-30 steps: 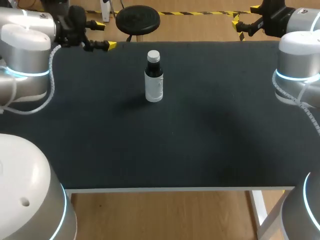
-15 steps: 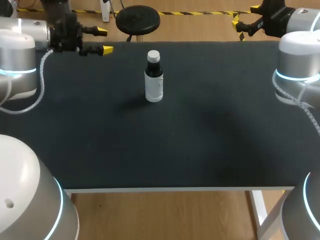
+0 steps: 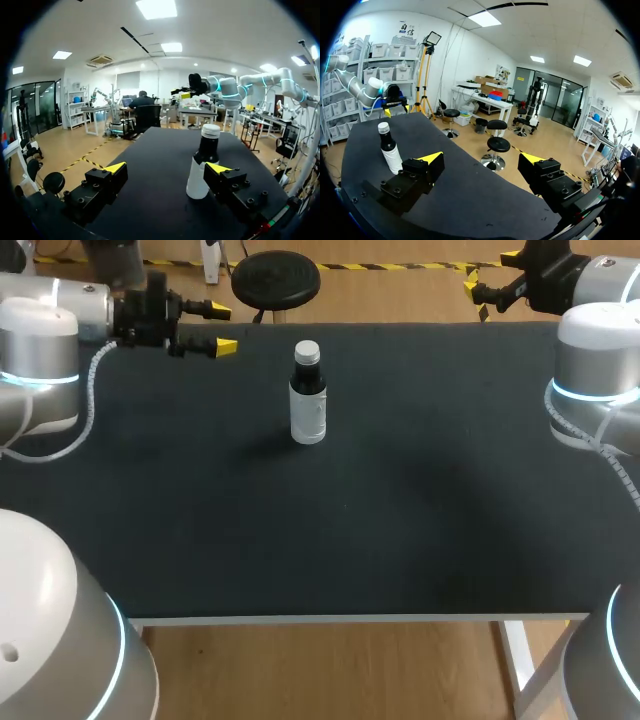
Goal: Unscrew the bottle cap
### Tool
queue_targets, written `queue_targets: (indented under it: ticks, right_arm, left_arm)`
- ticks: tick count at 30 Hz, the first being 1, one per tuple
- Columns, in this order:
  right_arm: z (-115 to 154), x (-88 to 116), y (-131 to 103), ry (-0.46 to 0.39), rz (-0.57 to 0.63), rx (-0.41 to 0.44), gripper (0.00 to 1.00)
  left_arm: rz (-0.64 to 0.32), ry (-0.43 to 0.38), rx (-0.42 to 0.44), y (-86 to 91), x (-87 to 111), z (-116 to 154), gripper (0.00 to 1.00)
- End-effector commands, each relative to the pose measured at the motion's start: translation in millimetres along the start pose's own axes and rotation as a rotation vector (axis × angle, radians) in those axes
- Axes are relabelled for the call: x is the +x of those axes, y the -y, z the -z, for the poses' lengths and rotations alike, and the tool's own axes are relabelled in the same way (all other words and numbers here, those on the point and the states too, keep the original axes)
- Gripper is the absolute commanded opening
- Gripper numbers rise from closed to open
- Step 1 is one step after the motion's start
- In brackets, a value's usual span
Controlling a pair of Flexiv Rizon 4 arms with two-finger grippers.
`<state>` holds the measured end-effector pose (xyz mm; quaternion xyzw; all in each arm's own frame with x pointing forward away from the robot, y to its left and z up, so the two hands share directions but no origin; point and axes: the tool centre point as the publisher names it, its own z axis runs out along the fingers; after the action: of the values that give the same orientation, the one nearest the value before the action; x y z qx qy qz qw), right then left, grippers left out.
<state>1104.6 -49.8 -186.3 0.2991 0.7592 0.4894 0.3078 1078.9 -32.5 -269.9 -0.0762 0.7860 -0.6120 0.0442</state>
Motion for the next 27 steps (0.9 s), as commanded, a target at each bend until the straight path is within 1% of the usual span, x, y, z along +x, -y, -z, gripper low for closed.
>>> queue_targets:
  ticks: [1,19,20,21,23,25,27]
  right_arm:
    - [0.3,-0.1,-0.3,0.000,0.000,0.001,1.00]
    - [0.3,-0.1,-0.3,0.000,0.000,0.001,1.00]
    - [0.3,-0.1,-0.3,0.000,0.000,0.001,1.00]
    - [0.3,-0.1,-0.3,0.000,0.000,0.001,1.00]
    - [0.3,-0.1,-0.3,0.000,0.000,0.001,1.00]
    - [0.3,-0.1,-0.3,0.000,0.000,0.001,1.00]
    - [0.3,-0.1,-0.3,0.000,0.000,0.001,1.00]
  left_arm:
    - [0.037,0.034,-0.059,-0.1,-4.2,-4.1,1.00]
    - [0.037,0.034,-0.059,-0.1,-4.2,-4.1,1.00]
    - [0.019,0.009,-0.059,0.5,-3.7,-7.4,1.00]
    - [0.013,0.005,-0.070,0.9,-2.9,-10.6,1.00]
    - [-0.015,-0.054,-0.034,-0.5,-1.1,-14.7,1.00]
    - [-0.040,-0.081,-0.029,-1.5,1.5,-18.1,1.00]
    - [-0.072,-0.131,-0.016,-2.9,5.2,-22.7,1.00]
